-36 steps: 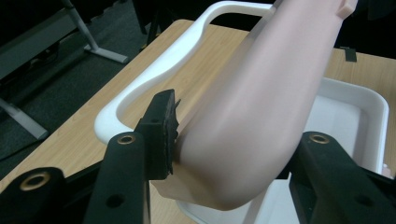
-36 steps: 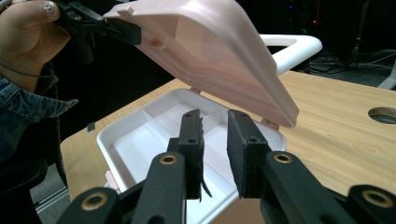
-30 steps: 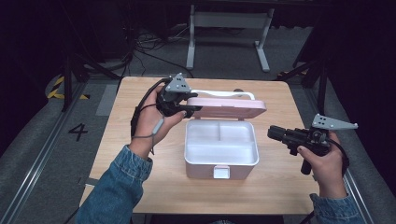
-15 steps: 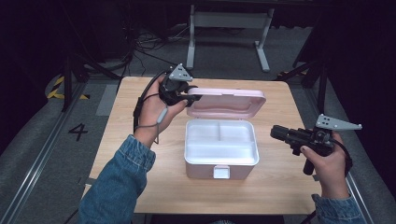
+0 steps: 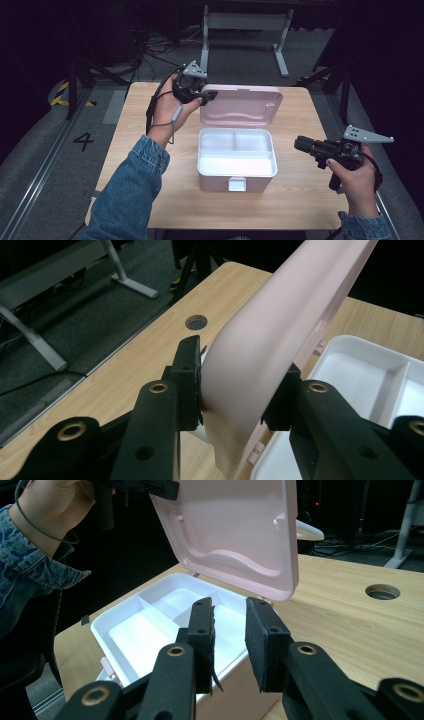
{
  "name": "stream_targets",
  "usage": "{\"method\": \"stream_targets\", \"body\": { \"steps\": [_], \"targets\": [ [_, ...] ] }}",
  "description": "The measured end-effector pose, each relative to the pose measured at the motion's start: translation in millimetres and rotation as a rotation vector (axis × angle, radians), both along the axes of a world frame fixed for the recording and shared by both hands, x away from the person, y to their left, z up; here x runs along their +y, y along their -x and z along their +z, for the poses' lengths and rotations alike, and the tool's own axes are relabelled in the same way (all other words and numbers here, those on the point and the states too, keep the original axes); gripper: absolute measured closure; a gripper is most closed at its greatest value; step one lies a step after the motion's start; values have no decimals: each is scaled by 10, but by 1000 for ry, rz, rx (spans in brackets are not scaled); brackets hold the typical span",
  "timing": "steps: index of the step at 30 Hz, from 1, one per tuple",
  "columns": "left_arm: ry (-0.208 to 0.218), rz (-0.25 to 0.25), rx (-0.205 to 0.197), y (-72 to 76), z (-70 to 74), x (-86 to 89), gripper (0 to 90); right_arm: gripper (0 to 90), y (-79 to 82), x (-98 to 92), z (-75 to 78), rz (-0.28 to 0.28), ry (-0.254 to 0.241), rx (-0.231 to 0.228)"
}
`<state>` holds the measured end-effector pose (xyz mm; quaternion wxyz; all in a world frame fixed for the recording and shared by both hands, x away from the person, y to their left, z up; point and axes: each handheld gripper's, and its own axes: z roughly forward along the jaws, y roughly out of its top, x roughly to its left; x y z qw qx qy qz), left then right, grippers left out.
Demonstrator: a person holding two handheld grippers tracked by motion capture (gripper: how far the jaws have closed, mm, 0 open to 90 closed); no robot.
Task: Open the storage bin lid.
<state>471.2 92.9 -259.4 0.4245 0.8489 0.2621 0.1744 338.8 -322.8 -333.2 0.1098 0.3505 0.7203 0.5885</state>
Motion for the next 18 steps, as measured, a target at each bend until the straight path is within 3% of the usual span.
{"method": "stream_targets", "body": {
  "steps": [4, 13, 18],
  "targets": [
    [28, 13, 5, -89, -37, -4, 652, 741, 13, -23, -12, -8, 2, 2],
    [43, 47, 7, -249, -106, -33, 615, 739, 6, -28, -29, -7, 2, 6],
    [57, 59, 44, -363, -146, -40, 598, 736, -11, -21, -38, -4, 5, 8]
  ]
}}
